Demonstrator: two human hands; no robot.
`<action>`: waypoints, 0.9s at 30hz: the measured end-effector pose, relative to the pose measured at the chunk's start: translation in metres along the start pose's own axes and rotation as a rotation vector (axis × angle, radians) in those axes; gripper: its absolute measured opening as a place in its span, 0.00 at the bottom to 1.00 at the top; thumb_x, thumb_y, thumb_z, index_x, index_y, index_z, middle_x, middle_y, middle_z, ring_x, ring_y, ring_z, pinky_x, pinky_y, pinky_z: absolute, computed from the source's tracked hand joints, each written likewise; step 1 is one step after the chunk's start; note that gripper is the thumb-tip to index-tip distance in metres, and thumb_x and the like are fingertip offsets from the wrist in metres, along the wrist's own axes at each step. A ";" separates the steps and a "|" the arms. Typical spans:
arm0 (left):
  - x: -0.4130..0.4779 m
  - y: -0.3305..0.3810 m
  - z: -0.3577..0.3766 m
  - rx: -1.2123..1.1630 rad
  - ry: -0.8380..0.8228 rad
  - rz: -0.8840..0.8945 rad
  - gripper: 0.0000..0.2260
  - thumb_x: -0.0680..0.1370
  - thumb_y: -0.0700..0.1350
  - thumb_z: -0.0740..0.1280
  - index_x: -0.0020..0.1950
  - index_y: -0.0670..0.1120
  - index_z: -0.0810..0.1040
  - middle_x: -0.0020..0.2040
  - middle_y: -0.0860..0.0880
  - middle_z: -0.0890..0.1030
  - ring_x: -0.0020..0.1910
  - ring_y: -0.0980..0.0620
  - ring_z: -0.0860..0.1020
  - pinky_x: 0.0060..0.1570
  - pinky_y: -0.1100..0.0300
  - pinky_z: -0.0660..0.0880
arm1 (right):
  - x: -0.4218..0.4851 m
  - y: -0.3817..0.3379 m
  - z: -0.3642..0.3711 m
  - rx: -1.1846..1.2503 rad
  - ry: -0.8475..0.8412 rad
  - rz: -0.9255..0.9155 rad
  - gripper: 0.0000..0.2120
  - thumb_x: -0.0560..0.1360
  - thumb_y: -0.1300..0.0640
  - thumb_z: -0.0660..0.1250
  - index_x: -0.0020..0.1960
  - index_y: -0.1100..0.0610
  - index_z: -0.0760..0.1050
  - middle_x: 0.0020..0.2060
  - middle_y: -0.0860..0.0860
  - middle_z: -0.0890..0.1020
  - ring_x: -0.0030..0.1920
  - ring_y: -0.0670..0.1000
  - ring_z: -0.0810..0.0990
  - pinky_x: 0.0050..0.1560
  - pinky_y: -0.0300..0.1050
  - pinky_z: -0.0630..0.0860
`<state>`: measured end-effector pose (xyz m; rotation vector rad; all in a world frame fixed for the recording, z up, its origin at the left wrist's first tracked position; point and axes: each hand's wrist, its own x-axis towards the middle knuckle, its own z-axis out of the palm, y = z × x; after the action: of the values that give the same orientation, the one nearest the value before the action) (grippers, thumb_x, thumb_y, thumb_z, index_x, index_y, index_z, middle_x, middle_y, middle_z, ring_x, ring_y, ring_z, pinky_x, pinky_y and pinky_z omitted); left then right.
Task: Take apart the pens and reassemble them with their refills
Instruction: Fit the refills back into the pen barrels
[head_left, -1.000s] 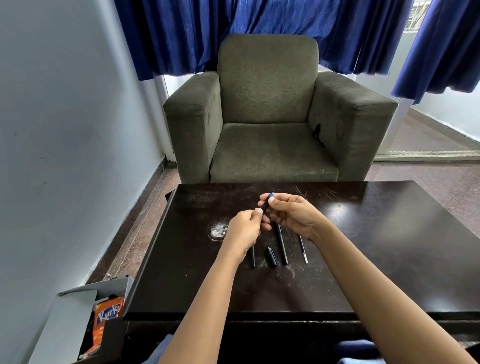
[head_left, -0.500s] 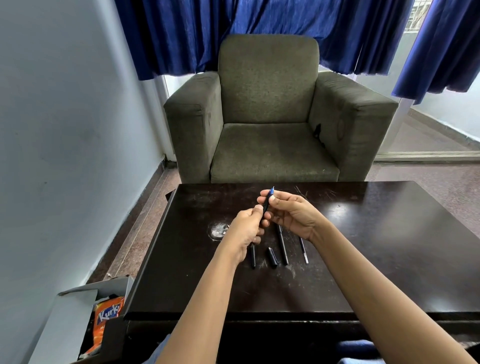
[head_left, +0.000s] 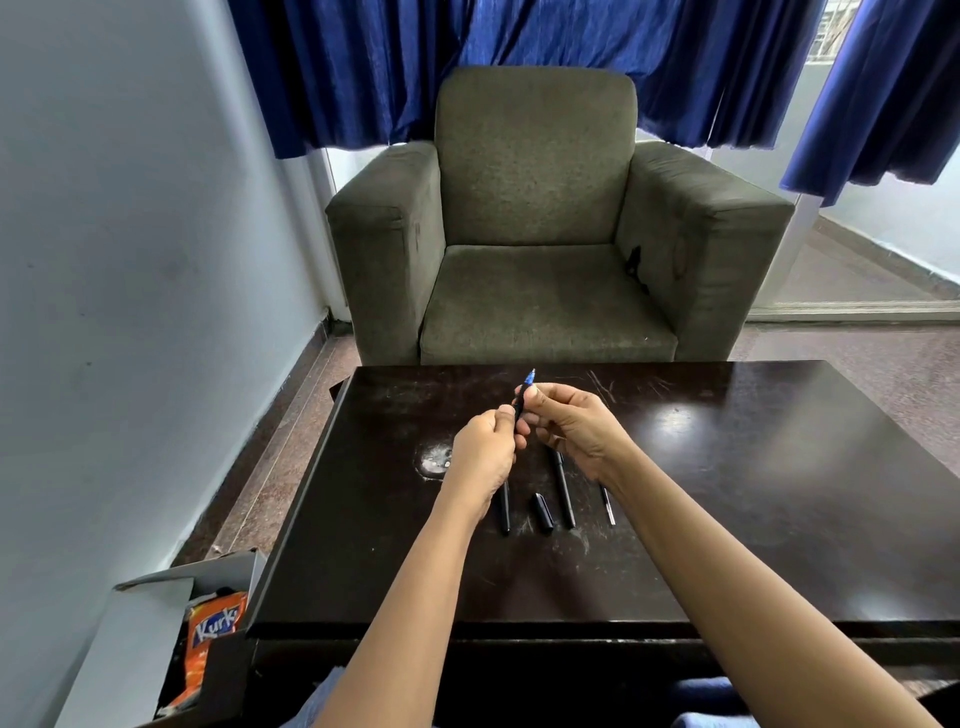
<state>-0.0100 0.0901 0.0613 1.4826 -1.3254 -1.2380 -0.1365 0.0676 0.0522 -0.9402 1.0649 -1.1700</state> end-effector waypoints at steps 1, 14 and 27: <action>0.001 -0.001 0.000 -0.001 0.027 0.007 0.19 0.83 0.50 0.53 0.36 0.48 0.74 0.31 0.53 0.74 0.28 0.57 0.68 0.30 0.62 0.64 | 0.002 0.003 -0.003 -0.055 0.000 0.009 0.05 0.75 0.55 0.69 0.48 0.55 0.80 0.33 0.46 0.82 0.32 0.41 0.78 0.34 0.31 0.71; 0.004 -0.006 0.002 0.033 0.092 0.011 0.18 0.83 0.49 0.54 0.38 0.48 0.76 0.34 0.54 0.76 0.31 0.57 0.70 0.38 0.59 0.68 | -0.009 0.069 0.011 -1.718 -0.079 0.063 0.15 0.76 0.56 0.66 0.61 0.59 0.72 0.57 0.56 0.78 0.58 0.59 0.79 0.49 0.50 0.75; 0.004 -0.006 0.000 0.074 0.072 0.025 0.17 0.83 0.50 0.54 0.39 0.49 0.77 0.35 0.54 0.77 0.33 0.57 0.71 0.38 0.60 0.69 | 0.001 0.068 0.003 -1.394 -0.046 0.192 0.14 0.70 0.58 0.69 0.55 0.57 0.75 0.49 0.54 0.79 0.48 0.56 0.82 0.42 0.47 0.79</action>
<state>-0.0089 0.0874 0.0551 1.5427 -1.3507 -1.1206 -0.1170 0.0778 -0.0124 -1.8139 1.8960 -0.0773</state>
